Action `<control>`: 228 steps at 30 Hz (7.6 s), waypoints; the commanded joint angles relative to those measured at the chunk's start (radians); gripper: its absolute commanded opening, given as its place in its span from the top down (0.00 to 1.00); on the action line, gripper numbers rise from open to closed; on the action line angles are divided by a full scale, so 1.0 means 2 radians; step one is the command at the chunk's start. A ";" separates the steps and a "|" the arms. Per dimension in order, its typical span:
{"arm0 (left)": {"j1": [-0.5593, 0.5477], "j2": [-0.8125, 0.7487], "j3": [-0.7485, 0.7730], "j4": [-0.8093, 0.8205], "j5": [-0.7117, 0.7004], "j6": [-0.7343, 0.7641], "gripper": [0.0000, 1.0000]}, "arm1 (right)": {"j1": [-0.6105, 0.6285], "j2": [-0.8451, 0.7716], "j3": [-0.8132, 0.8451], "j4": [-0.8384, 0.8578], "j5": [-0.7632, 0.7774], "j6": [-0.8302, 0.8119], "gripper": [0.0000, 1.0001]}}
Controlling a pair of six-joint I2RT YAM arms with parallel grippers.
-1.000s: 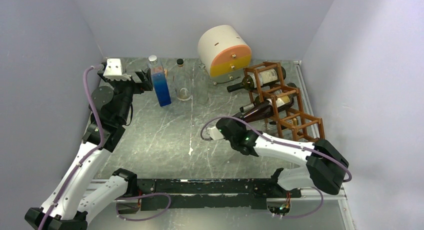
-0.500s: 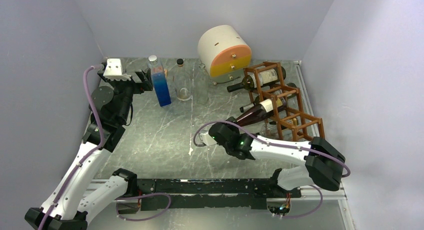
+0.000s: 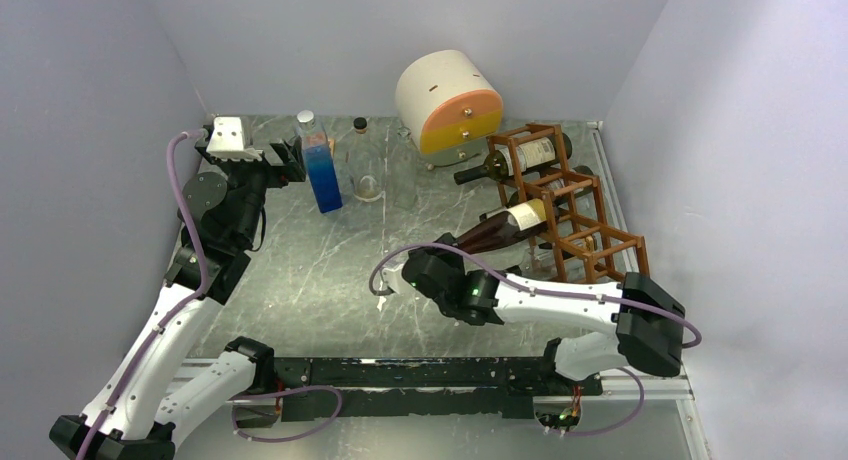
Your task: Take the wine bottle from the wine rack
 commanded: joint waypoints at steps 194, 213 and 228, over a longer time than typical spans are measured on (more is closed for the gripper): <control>-0.002 0.009 0.010 0.005 -0.003 -0.011 0.06 | -0.172 0.206 0.386 0.237 -0.408 0.442 0.40; -0.002 -0.001 0.008 0.007 -0.016 -0.005 0.06 | -0.153 0.042 0.342 0.071 -0.343 0.410 0.00; -0.002 0.008 0.009 0.005 -0.015 -0.007 0.06 | -0.153 -0.184 0.217 -0.288 -0.179 0.397 0.00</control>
